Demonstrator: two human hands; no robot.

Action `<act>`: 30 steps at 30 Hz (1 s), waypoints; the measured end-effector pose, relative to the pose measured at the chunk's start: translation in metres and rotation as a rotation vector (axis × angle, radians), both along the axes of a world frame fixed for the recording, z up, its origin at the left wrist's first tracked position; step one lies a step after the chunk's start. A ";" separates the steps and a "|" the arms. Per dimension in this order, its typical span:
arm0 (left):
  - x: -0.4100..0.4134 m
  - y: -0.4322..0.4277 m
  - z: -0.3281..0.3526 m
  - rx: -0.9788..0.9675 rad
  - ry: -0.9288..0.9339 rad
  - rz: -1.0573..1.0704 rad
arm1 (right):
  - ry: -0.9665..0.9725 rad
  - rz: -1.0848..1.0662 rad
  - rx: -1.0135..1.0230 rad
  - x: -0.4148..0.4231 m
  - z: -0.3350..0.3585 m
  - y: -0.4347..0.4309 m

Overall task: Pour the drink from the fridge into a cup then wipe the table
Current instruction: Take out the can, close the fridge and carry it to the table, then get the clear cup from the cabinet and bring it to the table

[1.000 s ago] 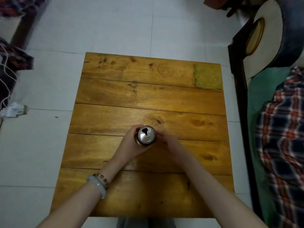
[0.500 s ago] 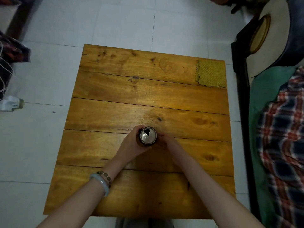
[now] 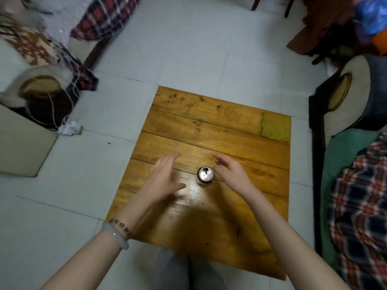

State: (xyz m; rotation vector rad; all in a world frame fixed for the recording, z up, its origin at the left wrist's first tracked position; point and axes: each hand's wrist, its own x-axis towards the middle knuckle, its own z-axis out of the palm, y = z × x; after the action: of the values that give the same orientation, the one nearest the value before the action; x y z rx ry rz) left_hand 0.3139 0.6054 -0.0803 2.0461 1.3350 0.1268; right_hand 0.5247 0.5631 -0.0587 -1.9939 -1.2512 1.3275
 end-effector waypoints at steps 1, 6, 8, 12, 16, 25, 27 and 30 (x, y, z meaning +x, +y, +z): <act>-0.008 -0.004 0.016 0.066 0.027 -0.003 | -0.041 0.070 0.039 -0.007 0.017 0.001; -0.055 -0.024 0.075 0.435 0.277 0.065 | -0.350 0.463 0.362 -0.051 0.080 0.001; -0.076 -0.034 0.094 0.518 0.348 0.148 | -0.431 0.585 0.490 -0.073 0.097 0.004; -0.120 -0.059 0.120 0.602 0.434 0.320 | -0.450 0.746 0.632 -0.130 0.122 0.014; -0.168 -0.085 0.133 0.592 0.509 0.458 | -0.437 0.881 0.728 -0.192 0.132 0.019; -0.306 -0.140 0.147 0.547 0.600 0.737 | -0.477 1.149 0.942 -0.367 0.132 0.003; -0.346 -0.150 0.149 0.555 0.610 0.773 | -0.505 1.169 0.959 -0.412 0.131 -0.002; -0.410 -0.164 0.153 0.555 0.635 0.814 | -0.543 1.175 1.005 -0.482 0.135 -0.011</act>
State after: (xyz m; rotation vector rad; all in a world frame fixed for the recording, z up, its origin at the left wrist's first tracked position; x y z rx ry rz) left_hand -0.0960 0.4417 0.0722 1.8794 2.7403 0.2344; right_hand 0.0430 0.5522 0.0759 -0.8031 -2.8005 0.1897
